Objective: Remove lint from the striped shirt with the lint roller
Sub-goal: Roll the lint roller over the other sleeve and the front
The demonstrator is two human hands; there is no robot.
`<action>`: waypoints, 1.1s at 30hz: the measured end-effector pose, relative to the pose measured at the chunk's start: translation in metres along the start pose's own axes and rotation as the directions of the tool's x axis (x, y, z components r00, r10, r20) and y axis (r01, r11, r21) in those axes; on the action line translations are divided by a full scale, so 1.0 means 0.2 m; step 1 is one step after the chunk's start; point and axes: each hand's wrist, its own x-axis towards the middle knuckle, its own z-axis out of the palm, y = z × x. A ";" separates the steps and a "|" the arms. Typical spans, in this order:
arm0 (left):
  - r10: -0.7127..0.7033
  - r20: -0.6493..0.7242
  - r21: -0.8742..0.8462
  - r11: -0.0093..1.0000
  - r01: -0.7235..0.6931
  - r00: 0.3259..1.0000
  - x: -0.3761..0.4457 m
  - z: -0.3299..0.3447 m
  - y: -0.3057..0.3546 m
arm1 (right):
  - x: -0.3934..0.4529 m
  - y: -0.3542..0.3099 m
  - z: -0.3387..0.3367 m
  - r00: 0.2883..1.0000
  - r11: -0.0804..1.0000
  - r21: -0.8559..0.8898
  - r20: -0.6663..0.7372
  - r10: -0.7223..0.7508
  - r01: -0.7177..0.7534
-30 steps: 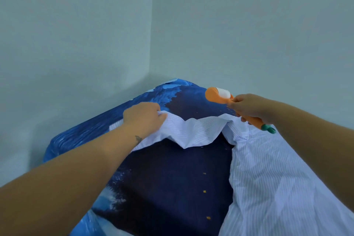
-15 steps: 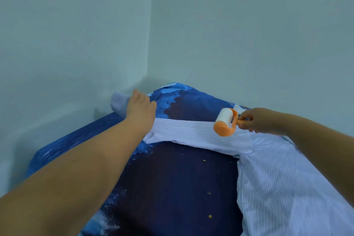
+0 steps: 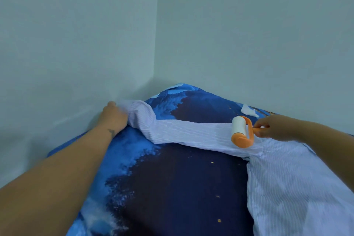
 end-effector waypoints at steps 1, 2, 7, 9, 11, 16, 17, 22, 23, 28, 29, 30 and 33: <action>-0.012 0.034 0.038 0.999 0.010 0.999 -0.02 0.01 -0.01 | 0.01 -0.02 0.01 1.000 1.000 -0.005 -0.011 -0.011 0.011; -0.008 0.057 0.078 0.997 0.003 0.998 -0.04 0.03 -0.02 | 0.01 -0.04 0.01 1.000 1.000 -0.004 -0.023 -0.018 0.018; 0.057 0.068 0.056 0.997 -0.060 0.996 -0.08 0.10 0.06 | 0.04 -0.14 0.02 0.996 0.998 0.035 -0.071 -0.057 0.059; 0.104 0.041 0.002 0.995 -0.104 0.994 -0.09 0.11 0.08 | 0.05 -0.18 0.03 0.995 0.996 0.034 -0.070 -0.077 0.079; 0.141 -0.021 -0.084 0.986 -0.142 0.990 -0.10 0.11 0.10 | 0.06 -0.21 0.04 0.994 0.995 0.045 -0.059 -0.091 0.094; 0.235 -0.265 -0.193 0.937 -0.290 0.935 -0.09 0.01 0.12 | 0.06 -0.27 0.06 0.996 0.996 -0.047 -0.054 -0.074 0.071; 0.240 -0.291 -0.076 0.959 -0.273 0.926 -0.09 -0.02 0.13 | 0.06 -0.27 0.06 0.996 0.995 -0.073 -0.057 -0.072 0.068; 0.277 -0.129 0.762 0.642 -0.084 0.952 -0.18 -0.02 0.18 | 0.07 -0.28 0.08 0.995 0.988 -0.145 -0.074 -0.073 0.061; 0.333 -0.082 0.806 0.576 -0.134 0.939 -0.21 0.01 0.20 | 0.07 -0.28 0.08 0.994 0.986 -0.152 -0.076 -0.075 0.063; 0.530 0.139 0.690 0.554 -0.466 0.836 -0.33 0.21 0.32 | 0.04 -0.28 0.07 0.990 0.971 -0.233 -0.113 -0.082 0.054; 0.547 0.176 0.617 0.586 -0.524 0.819 -0.35 0.26 0.35 | 0.04 -0.27 0.07 0.990 0.968 -0.245 -0.116 -0.081 0.051; 0.555 0.224 0.524 0.625 -0.579 0.801 -0.37 0.29 0.36 | 0.03 -0.27 0.07 0.990 0.964 -0.261 -0.113 -0.085 0.053; 0.546 0.406 0.273 0.693 -0.667 0.733 -0.40 0.36 0.42 | 0.04 -0.25 0.07 0.992 0.945 -0.324 -0.099 -0.077 0.041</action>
